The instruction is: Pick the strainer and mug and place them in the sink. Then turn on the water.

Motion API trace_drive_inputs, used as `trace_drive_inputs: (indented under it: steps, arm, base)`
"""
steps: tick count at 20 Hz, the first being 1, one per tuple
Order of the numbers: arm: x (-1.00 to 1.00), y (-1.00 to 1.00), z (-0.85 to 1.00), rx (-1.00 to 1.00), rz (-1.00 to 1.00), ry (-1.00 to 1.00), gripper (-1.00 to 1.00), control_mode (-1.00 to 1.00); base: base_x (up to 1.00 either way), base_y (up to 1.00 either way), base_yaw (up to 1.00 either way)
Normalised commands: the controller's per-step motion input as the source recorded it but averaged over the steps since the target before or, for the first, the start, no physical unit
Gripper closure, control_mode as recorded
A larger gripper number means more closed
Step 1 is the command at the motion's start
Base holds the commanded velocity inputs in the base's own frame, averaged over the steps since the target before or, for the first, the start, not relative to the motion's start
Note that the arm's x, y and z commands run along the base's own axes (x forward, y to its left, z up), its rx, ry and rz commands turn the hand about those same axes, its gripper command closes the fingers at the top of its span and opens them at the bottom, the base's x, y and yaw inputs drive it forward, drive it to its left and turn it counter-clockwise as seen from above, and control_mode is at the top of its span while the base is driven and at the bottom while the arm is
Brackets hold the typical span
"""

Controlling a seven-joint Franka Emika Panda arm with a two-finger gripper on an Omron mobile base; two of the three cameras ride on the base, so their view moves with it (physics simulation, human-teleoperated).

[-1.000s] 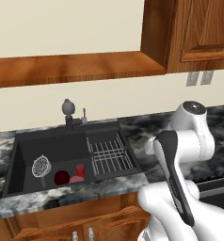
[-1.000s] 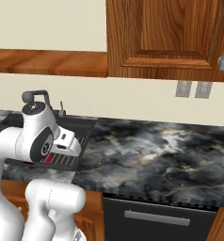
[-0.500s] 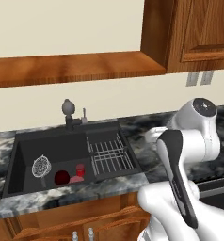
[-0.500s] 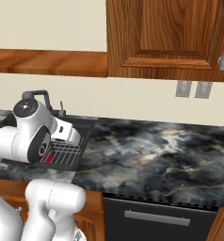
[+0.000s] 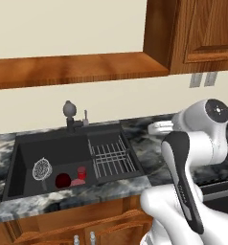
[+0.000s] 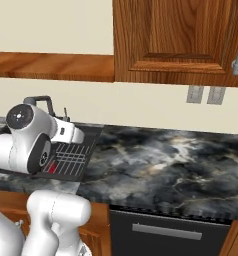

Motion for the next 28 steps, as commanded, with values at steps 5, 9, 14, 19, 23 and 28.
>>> trace_drive_inputs:
  steps: [5,9,14,19,23,28]
  arm:
    - [0.00,0.13,-0.16,0.00,0.00,-0.26,-1.00,-1.00]
    - [0.00,0.16,-0.19,0.00,0.00,-0.24,-1.00,-1.00]
    - [0.00,0.17,-0.21,0.00,0.00,-0.20,-1.00,-1.00]
    - [0.00,0.15,-0.24,0.00,0.00,-0.17,-1.00,-1.00]
    - [0.00,0.05,-0.27,0.00,0.00,-0.17,-1.00,-1.00]
    - [0.00,0.01,-0.28,0.02,0.00,-0.19,-1.00,-1.00]
  base:
    - [0.00,0.00,0.00]
    - [0.00,0.00,0.00]
    - [0.00,0.00,0.00]
    - [0.00,0.00,0.00]
    - [0.00,0.00,0.00]
    - [0.00,0.00,0.00]
